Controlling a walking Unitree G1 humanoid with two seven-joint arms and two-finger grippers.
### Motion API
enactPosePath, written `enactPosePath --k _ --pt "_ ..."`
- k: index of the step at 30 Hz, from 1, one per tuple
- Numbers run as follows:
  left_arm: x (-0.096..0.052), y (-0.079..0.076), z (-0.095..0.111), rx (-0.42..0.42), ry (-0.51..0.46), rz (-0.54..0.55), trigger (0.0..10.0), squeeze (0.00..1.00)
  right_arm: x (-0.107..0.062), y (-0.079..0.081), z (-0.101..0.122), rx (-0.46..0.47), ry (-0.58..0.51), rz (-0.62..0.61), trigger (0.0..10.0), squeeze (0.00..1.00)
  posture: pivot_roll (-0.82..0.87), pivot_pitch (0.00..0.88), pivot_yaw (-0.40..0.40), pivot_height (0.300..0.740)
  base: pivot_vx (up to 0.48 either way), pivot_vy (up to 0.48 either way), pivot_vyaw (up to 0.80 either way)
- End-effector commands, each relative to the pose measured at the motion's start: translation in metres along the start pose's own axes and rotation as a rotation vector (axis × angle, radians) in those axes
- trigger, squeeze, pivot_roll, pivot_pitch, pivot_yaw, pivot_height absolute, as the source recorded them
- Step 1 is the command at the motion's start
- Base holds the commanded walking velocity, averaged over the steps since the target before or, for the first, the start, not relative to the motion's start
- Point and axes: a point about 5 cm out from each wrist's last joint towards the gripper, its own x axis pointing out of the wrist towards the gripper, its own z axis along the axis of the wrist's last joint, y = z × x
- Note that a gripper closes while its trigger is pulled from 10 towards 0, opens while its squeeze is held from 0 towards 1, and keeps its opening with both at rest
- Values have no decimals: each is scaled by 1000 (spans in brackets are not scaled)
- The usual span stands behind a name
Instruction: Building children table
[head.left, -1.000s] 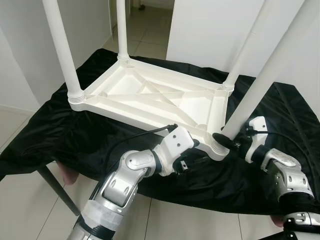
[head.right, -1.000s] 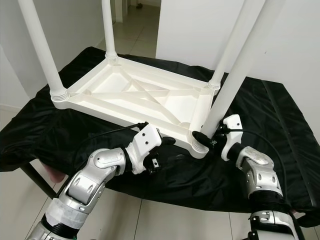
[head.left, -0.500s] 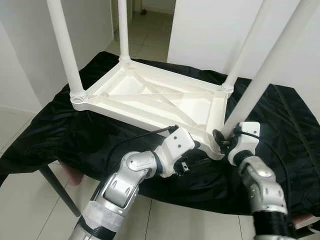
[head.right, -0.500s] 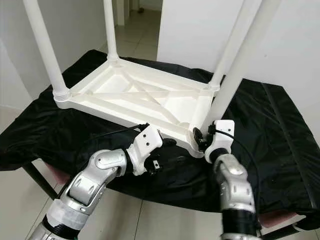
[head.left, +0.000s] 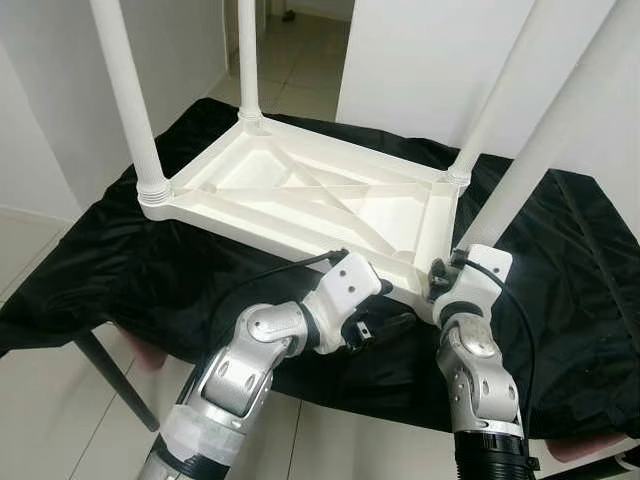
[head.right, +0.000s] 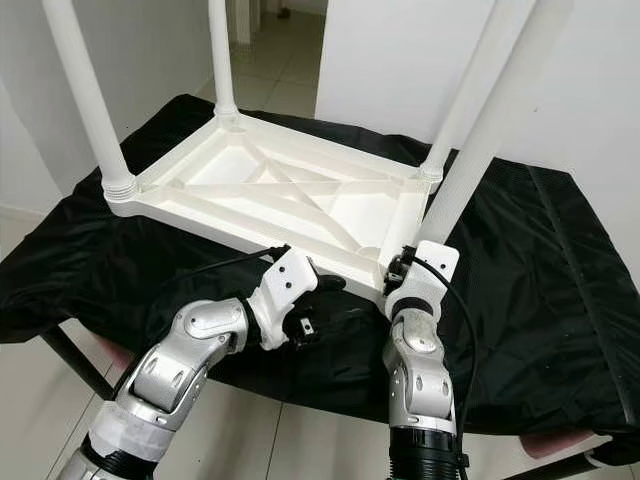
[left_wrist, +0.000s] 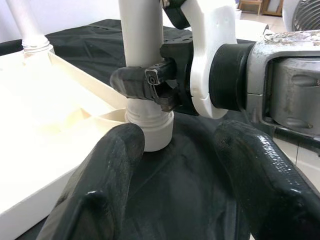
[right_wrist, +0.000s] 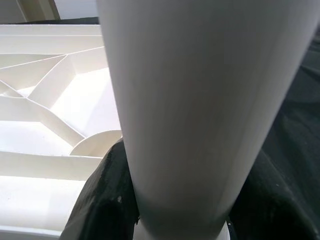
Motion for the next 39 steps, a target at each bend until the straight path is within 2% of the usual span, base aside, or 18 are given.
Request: enactPosePath --k 1,5,12,14,15,18,19,20,22,23,25,26,33,35,39 --pt "0 2 0 -21 -7 90 10000 0 -12 7 -6 55 10 54 10000 1000 -38 0 -108 740 0 0 0" --pt "0 3 1 -22 -8 92 10000 0 -15 8 -4 74 -12 99 10000 1000 -37 0 -107 740 0 0 0" --pt "-2 4 1 -26 -8 96 10000 0 -17 1 -2 35 -62 175 10000 1000 -36 0 -105 740 0 0 0" --pt "-3 4 1 -26 -7 96 10000 0 -14 -9 -3 39 -53 234 10000 1000 -39 0 -101 740 0 0 0" --pt "-4 4 1 -26 -6 95 10000 0 -12 -16 -2 38 -43 287 10000 0 -39 0 -101 740 0 0 0" --pt "-4 5 1 -25 -5 95 10000 0 -10 -22 -2 45 -34 339 10000 0 -41 0 -100 740 0 0 0" --pt "-4 5 1 -25 -5 96 10000 0 -9 -27 -1 9 -37 405 10000 0 -41 0 -99 740 0 0 0" --pt "-4 5 1 -25 -5 96 10000 0 -9 -27 -1 9 -37 405 10000 0 -41 0 -99 740 0 0 0" --pt "-4 6 1 -24 -6 97 10000 0 -7 -34 -1 -66 -39 489 10000 0 -42 0 -97 740 0 0 0" --pt "-4 6 1 -24 -6 97 10000 0 -7 -34 -1 -66 -39 489 10000 0 -42 0 -97 740 0 0 0" --pt "-3 7 2 -19 -8 99 10000 0 3 -50 1 -142 -40 584 10000 0 -31 0 -99 740 0 0 0" --pt "-3 7 2 -19 -8 101 10000 0 5 -52 1 -150 -35 603 10000 0 -31 0 -99 740 0 0 0" --pt "-5 8 2 -17 -5 110 10000 0 11 -55 2 -179 -39 669 10000 0 -22 0 -101 740 0 0 0" --pt "-5 9 2 -17 -4 121 10000 0 19 -56 2 -209 -22 742 10000 0 -22 0 -101 740 0 0 0" --pt "-5 10 3 -16 -4 127 10000 0 27 -53 2 -253 -9 799 10000 0 -8 0 -97 740 0 0 0"
